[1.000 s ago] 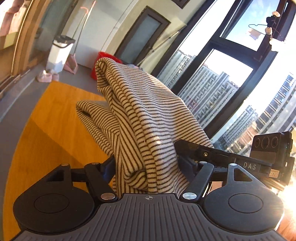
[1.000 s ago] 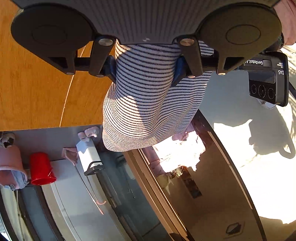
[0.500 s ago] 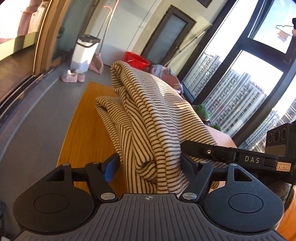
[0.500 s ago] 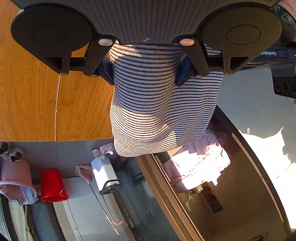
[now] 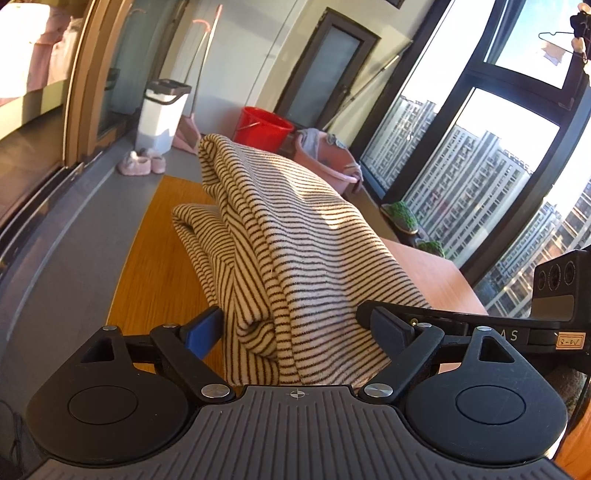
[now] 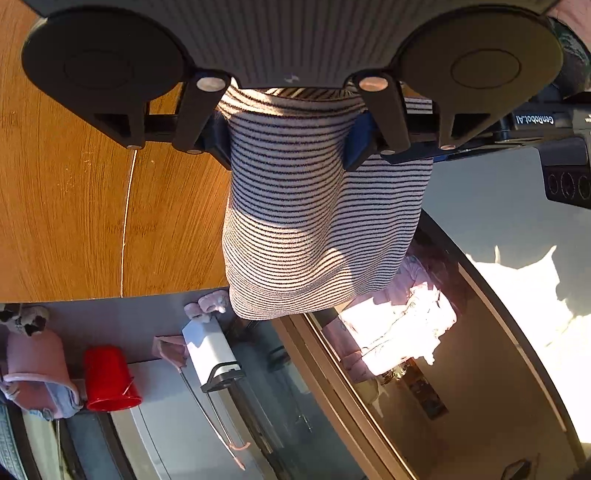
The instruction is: Fold clothes
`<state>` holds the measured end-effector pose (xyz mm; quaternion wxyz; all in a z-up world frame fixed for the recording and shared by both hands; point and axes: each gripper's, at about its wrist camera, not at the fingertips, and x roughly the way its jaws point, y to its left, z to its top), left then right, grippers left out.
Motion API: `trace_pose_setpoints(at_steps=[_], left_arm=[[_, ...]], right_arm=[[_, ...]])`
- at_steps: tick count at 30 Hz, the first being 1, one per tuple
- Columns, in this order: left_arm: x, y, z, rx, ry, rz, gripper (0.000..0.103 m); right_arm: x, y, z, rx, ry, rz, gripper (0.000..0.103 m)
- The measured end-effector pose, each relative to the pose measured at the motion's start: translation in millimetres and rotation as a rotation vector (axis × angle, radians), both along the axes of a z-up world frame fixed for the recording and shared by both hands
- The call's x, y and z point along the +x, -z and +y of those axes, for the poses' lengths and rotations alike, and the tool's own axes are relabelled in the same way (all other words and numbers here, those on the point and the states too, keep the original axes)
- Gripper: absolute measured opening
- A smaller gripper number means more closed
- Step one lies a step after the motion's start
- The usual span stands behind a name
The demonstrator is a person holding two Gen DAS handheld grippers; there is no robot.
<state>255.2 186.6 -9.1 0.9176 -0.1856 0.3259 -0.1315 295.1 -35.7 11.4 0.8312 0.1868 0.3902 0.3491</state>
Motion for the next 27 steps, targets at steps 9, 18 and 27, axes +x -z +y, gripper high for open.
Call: trace_pose_setpoints(at_steps=[9,18,27], left_arm=[[-3.5,-9.1,24.6,-0.094,-0.051,-0.013,0.096],[15.7,12.6,9.9,-0.123,-0.015,0.08,0.093],[32.7,30.3,24.8,-0.206,-0.037,0.131,0.092]], right_arm=[[-0.9,-3.1,-15.7,-0.145,0.025,-0.031,0.057],[-18.0,-16.6,-1.4,-0.236,0.008,-0.155,0.063],[33.9,3.1,12.8,-0.083,-0.019,-0.061,0.083]])
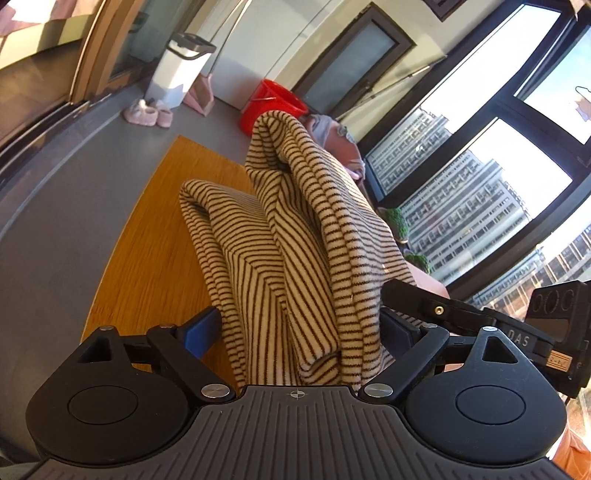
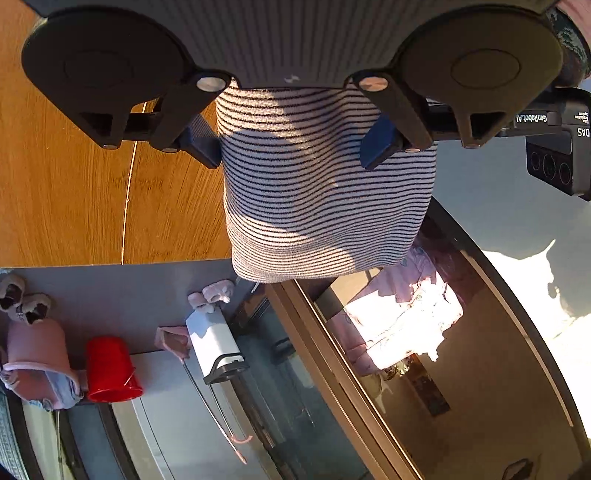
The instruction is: Fold clothes
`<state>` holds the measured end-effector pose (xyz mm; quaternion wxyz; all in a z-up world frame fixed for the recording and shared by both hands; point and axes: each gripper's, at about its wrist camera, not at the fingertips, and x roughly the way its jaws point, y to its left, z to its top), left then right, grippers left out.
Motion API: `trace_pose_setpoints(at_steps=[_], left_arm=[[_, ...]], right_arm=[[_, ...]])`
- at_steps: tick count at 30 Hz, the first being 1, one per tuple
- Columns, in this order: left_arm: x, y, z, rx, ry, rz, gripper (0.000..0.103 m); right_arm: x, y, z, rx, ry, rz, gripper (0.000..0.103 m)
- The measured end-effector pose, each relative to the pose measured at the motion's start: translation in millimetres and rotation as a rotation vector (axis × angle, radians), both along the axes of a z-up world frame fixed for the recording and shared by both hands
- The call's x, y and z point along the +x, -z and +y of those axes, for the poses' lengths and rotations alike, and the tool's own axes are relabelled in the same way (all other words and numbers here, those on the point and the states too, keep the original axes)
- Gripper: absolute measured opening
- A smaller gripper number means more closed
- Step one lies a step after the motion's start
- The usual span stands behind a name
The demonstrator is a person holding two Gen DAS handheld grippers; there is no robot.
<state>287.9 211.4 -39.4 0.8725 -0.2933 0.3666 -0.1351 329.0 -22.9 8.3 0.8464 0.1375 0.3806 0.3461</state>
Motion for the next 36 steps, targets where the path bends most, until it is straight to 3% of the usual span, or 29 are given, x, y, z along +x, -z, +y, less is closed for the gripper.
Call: trace_pose_setpoints(at_steps=[2,7,10,14,17,21,25,29,33,36], left_arm=[[2.9,2.2,4.1,-0.016,-0.003,-0.006,0.092],[13.8,-0.6,20.4,-0.032,-0.033,-0.003,0.082],[15.8,-20.8,29.8,-0.016,-0.045,-0.038,0.075],[5.4,-55.0,30.5,0.06,-0.065,-0.09,0.078],[-0.8,-64.8,31.3,0.067,-0.067,-0.105,0.078],[6.1,-46.6,25.3,0.04,-0.043,-0.05,0.078],[14.5,-18.3,12.8,0.022,0.003,0.011,0.08],[14.4,-10.6,5.8,0.02,0.019,0.014,0.087],[9.4,-0.6,2.9,0.014,0.021,0.029,0.092],[1.4,-0.8,-2.9,0.062,0.021,0.002,0.093]], right_arm=[[1.9,9.7,1.6,0.053,-0.011,0.038,0.081],[-1.3,6.7,6.4,0.109,0.002,0.061,0.057],[-8.1,-4.3,15.0,0.135,-0.012,0.032,0.055],[-17.2,-22.4,32.6,0.182,-0.068,-0.032,0.055],[-12.6,-23.8,29.3,0.231,-0.086,-0.022,0.055],[-0.2,-10.7,12.4,0.207,-0.066,0.022,0.054],[13.2,9.7,-10.3,0.09,0.005,0.057,0.056],[12.3,11.0,-20.1,0.064,0.007,0.03,0.06],[11.1,13.1,-18.0,0.026,0.006,0.005,0.073],[4.9,14.2,-17.8,0.012,0.025,-0.011,0.076]])
